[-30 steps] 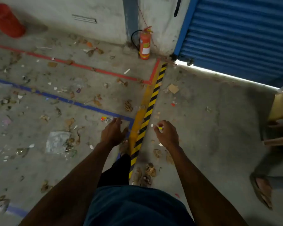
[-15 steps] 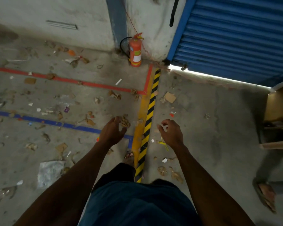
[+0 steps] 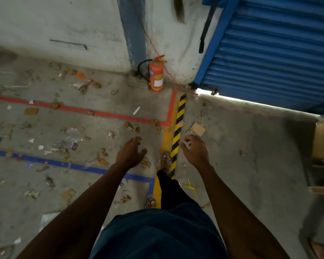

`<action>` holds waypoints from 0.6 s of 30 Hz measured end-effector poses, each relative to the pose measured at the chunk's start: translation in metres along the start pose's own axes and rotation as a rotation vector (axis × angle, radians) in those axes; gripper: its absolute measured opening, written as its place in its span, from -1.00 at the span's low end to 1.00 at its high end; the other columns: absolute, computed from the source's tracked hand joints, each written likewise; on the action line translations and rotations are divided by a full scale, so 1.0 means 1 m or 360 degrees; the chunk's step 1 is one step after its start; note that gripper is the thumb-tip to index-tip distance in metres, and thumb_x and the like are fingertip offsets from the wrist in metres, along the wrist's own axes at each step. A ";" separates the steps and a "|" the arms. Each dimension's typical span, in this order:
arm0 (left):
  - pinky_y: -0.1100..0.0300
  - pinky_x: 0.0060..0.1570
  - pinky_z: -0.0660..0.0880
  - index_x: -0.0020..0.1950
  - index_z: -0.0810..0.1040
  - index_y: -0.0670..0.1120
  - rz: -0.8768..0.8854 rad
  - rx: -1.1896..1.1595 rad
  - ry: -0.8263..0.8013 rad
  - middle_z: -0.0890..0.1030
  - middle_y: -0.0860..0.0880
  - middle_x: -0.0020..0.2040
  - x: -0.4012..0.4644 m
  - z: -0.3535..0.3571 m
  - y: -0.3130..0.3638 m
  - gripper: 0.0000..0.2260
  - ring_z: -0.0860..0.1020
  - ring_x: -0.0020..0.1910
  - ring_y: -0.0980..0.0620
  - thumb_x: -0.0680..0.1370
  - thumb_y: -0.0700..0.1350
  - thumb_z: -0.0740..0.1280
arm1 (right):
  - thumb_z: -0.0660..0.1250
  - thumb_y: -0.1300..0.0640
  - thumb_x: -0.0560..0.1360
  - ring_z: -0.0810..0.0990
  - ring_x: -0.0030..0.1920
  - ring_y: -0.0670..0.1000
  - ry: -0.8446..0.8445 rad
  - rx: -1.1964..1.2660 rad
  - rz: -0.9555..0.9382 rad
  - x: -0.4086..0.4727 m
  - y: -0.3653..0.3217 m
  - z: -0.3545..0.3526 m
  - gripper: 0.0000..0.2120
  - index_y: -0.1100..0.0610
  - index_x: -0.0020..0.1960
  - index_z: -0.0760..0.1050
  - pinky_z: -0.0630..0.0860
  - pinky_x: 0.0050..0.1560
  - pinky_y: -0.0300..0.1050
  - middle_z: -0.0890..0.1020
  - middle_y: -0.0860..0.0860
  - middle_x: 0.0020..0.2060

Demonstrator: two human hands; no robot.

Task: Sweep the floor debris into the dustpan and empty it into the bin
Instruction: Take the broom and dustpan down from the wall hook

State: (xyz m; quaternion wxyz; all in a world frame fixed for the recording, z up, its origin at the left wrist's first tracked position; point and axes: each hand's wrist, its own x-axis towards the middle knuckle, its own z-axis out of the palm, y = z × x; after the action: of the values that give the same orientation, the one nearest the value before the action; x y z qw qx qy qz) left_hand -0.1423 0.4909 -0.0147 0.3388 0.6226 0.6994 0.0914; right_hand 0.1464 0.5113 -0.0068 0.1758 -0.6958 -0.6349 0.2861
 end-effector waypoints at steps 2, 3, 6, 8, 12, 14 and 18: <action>-0.06 0.06 0.60 0.47 0.39 -0.03 0.0000 0.0017 0.0028 0.59 -0.06 0.23 0.037 -0.013 0.011 -0.45 0.62 0.08 -0.12 0.54 0.10 0.43 | 0.40 -0.15 0.57 0.62 0.02 0.05 0.0001 0.0012 -0.0037 0.040 -0.002 -0.003 -0.75 0.01 0.10 0.58 0.60 -0.02 0.02 0.63 0.00 0.03; -0.05 0.06 0.59 0.47 0.39 -0.03 -0.0012 0.0034 0.0043 0.59 -0.06 0.23 0.057 -0.021 0.018 -0.46 0.62 0.09 -0.13 0.54 0.09 0.43 | 0.40 -0.15 0.57 0.63 0.01 0.04 0.0001 0.0035 -0.0044 0.062 -0.003 -0.006 -0.75 0.00 0.10 0.57 0.60 -0.03 0.02 0.63 -0.01 0.02; -0.04 0.07 0.59 0.44 0.43 -0.03 -0.0013 0.0077 0.0111 0.60 -0.06 0.22 0.118 -0.050 0.046 -0.48 0.61 0.11 -0.15 0.53 0.08 0.45 | 0.41 -0.14 0.55 0.63 -0.03 0.00 0.0025 0.0068 -0.0073 0.131 -0.014 -0.022 -0.76 -0.02 0.11 0.58 0.60 -0.04 0.03 0.62 -0.05 0.02; -0.05 0.09 0.58 0.43 0.44 -0.02 0.0022 0.0067 0.0170 0.60 -0.07 0.23 0.161 -0.076 0.070 -0.47 0.62 0.12 -0.15 0.51 0.07 0.47 | 0.38 -0.17 0.52 0.63 -0.01 -0.01 0.0082 0.0076 -0.0105 0.183 -0.027 -0.039 -0.75 -0.05 0.09 0.58 0.61 -0.02 0.05 0.62 -0.07 0.02; -0.05 0.14 0.58 0.47 0.41 0.02 0.0123 0.0132 0.0294 0.58 -0.04 0.30 0.248 -0.140 0.131 -0.46 0.61 0.18 -0.10 0.54 0.12 0.43 | 0.28 -0.25 0.45 0.65 0.01 0.05 0.0170 0.0079 -0.0274 0.292 -0.073 -0.088 -0.61 -0.03 0.12 0.58 0.62 0.00 0.06 0.64 -0.05 0.03; -0.08 0.14 0.57 0.48 0.40 -0.01 0.0203 0.0212 0.0383 0.57 -0.08 0.32 0.286 -0.178 0.167 -0.46 0.60 0.20 -0.16 0.54 0.11 0.41 | 0.32 -0.20 0.48 0.65 -0.01 0.06 0.0220 0.0105 -0.0384 0.343 -0.101 -0.119 -0.67 -0.01 0.11 0.58 0.63 -0.02 0.08 0.61 -0.02 0.02; -0.09 0.13 0.57 0.48 0.40 -0.01 0.0385 0.0231 0.0568 0.58 -0.08 0.32 0.350 -0.257 0.234 -0.48 0.60 0.22 -0.19 0.54 0.04 0.42 | 0.38 -0.20 0.55 0.61 0.01 -0.04 0.0461 0.0085 -0.0624 0.427 -0.164 -0.184 -0.73 -0.06 0.14 0.56 0.59 -0.06 -0.04 0.58 -0.11 0.06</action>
State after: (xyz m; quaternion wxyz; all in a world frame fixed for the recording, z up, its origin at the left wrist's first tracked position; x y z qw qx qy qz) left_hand -0.1025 0.9417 0.1813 0.1505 0.6987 0.6732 0.1896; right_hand 0.1454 0.9752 0.1607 0.3355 -0.5881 -0.7182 0.1604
